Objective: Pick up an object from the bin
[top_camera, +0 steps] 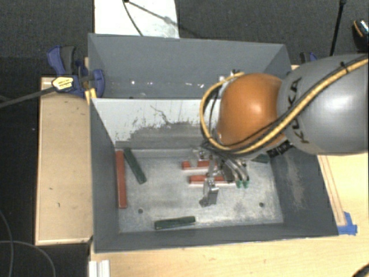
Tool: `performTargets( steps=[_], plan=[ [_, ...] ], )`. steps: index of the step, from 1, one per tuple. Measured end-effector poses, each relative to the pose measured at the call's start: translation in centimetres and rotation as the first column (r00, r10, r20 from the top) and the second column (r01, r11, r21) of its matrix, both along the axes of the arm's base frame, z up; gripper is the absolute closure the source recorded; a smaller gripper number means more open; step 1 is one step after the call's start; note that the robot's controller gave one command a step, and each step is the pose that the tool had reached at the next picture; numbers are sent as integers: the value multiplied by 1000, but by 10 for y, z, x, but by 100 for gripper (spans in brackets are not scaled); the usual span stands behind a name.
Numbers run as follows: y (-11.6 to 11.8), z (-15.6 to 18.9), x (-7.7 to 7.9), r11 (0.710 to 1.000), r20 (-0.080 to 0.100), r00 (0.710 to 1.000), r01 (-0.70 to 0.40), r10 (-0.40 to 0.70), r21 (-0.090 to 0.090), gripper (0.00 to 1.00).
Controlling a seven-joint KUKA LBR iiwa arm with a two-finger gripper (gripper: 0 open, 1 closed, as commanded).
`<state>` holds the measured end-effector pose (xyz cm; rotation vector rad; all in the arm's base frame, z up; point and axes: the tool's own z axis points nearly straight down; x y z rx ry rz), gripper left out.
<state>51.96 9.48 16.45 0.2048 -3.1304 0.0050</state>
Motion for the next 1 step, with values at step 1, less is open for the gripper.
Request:
performTargets(
  steps=[1],
  plan=[
    [-42,-98,54,1000,6,1000,-7,7,3,0]
  ],
)
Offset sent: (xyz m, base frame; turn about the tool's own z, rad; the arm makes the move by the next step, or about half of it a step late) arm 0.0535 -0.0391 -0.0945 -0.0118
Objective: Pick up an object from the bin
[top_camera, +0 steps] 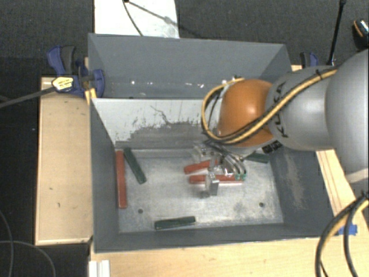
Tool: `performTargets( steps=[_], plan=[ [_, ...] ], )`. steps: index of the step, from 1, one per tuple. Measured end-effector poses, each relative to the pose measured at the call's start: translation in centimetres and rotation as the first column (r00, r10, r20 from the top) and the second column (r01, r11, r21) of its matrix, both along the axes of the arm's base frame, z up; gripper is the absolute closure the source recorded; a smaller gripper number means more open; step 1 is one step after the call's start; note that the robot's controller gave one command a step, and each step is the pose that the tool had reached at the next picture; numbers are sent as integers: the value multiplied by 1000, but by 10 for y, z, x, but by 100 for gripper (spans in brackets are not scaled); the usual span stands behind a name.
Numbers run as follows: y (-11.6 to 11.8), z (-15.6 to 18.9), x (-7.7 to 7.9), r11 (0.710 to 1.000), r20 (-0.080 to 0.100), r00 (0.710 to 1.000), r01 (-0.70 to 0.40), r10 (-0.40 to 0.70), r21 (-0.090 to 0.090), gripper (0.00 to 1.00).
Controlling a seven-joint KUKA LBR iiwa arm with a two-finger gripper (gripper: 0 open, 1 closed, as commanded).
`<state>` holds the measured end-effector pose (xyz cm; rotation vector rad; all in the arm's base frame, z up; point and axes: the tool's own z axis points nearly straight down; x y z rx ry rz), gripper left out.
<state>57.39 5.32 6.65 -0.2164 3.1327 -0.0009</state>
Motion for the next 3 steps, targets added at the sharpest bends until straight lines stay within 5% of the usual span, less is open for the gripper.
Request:
performTargets(
  steps=[1,2,3],
  plan=[
    [3,4,0,1000,2,1000,4,-4,2,100],
    [-43,141,-1,1000,9,1000,29,-29,0,100],
    [-42,136,-2,1000,1,1000,31,-31,1,0]
  ],
)
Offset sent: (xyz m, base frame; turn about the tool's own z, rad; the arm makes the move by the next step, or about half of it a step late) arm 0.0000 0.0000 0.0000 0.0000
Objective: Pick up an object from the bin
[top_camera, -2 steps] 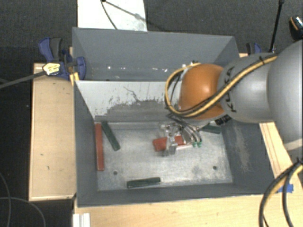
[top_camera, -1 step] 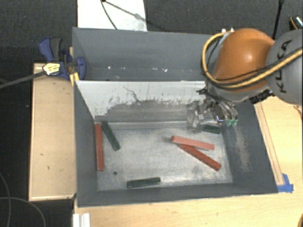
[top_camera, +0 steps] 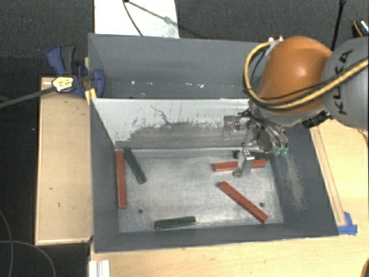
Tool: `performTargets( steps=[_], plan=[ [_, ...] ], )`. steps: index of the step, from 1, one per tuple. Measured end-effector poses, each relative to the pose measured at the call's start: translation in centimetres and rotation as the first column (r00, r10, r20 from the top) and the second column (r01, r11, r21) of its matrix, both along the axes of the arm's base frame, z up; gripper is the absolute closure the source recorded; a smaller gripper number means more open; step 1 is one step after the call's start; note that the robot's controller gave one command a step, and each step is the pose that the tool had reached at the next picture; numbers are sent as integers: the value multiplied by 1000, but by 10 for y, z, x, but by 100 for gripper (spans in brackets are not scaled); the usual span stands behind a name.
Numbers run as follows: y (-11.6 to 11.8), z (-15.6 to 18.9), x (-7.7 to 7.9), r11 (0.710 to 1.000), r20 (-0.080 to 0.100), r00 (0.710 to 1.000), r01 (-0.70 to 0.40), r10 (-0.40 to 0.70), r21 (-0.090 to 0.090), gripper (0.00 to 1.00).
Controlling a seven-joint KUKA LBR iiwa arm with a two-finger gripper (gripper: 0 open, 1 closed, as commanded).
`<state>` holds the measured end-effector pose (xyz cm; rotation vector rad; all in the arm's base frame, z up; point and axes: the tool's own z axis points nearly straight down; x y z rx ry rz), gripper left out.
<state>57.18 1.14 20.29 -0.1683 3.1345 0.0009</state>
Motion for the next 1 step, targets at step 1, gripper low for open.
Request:
performTargets(
  steps=[1],
  plan=[
    [-36,-135,-16,971,-4,971,-237,237,1,0]
  ],
)
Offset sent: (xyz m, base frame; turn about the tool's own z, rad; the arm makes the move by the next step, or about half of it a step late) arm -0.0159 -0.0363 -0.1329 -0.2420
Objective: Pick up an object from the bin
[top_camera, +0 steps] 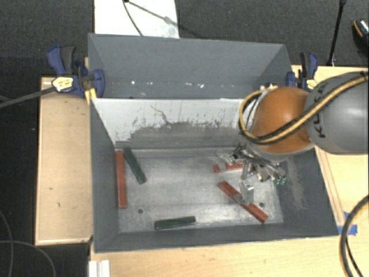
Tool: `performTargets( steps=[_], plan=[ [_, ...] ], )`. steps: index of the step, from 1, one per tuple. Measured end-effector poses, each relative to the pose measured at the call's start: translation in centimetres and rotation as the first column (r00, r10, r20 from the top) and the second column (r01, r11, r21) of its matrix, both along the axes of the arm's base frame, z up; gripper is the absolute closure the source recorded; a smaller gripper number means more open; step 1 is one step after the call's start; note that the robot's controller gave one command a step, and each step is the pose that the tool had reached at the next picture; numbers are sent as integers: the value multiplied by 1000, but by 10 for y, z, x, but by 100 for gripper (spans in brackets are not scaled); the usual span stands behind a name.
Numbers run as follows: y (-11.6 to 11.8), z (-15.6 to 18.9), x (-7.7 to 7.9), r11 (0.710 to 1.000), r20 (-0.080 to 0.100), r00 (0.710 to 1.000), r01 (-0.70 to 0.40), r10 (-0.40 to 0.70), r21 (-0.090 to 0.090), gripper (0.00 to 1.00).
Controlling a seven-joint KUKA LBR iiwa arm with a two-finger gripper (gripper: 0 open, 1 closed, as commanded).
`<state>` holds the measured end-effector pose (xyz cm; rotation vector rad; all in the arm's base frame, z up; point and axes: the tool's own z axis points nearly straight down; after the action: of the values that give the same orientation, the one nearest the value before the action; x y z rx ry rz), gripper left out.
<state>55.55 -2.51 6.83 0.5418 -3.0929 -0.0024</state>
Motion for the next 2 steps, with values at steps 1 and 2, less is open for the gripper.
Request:
performTargets(
  steps=[1,2],
  plan=[
    [39,2,-13,998,1,998,58,-58,1,0],
    [-19,2,-24,996,-1,996,94,-94,-3,0]
  ],
)
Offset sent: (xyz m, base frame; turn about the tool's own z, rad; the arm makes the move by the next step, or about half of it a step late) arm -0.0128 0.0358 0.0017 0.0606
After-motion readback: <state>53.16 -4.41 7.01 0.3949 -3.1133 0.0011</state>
